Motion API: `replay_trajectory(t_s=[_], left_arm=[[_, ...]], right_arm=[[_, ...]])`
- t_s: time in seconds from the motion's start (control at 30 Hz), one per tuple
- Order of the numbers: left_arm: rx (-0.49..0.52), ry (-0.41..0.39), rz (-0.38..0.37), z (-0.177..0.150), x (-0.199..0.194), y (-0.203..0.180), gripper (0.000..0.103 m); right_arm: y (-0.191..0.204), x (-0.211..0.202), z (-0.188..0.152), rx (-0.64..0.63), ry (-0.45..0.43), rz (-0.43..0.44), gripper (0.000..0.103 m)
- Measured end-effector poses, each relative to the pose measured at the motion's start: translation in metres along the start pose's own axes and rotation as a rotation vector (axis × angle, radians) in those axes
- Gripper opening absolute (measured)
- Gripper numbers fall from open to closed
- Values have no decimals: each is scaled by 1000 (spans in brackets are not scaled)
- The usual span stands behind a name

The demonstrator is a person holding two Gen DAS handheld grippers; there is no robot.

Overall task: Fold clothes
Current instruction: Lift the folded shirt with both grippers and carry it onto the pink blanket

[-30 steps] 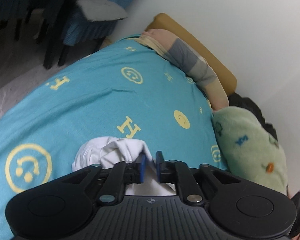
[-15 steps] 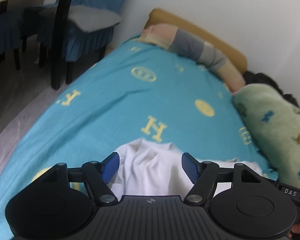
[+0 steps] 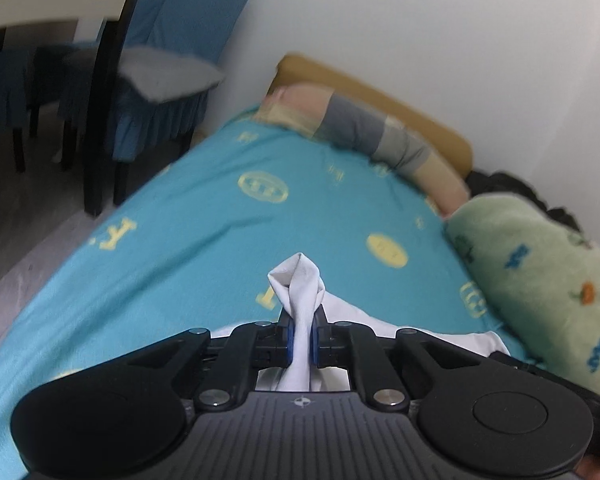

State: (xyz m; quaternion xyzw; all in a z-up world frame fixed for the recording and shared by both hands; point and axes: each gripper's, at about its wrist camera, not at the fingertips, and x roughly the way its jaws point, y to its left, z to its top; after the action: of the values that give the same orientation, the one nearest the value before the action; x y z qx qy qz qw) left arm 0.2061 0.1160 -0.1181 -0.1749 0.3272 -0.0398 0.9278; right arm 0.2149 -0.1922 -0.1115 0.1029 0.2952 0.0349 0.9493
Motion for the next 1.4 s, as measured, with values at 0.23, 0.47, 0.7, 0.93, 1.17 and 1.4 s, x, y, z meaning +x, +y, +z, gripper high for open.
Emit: replay_trajectory(t_s=[0.23, 0.47, 0.7, 0.93, 1.17, 1.4], left_arm=[[-108, 46, -21, 5, -19, 11, 48], [-268, 99, -150, -10, -96, 7, 75], [-609, 332, -250, -69, -97, 34, 76], [-834, 343, -204, -84, -65, 72, 40], [-791, 192, -306, -69, -85, 62, 12], [-802, 148, -337, -62, -93, 57, 11]], right_arm=[[-12, -12, 6, 107, 85, 41, 12], [-14, -85, 11, 262, 82, 229, 83], [-17, -107, -42, 603, 305, 431, 83], [-8, -82, -90, 803, 472, 505, 83], [8, -61, -96, 921, 498, 632, 83], [-23, -64, -94, 1067, 365, 513, 83]])
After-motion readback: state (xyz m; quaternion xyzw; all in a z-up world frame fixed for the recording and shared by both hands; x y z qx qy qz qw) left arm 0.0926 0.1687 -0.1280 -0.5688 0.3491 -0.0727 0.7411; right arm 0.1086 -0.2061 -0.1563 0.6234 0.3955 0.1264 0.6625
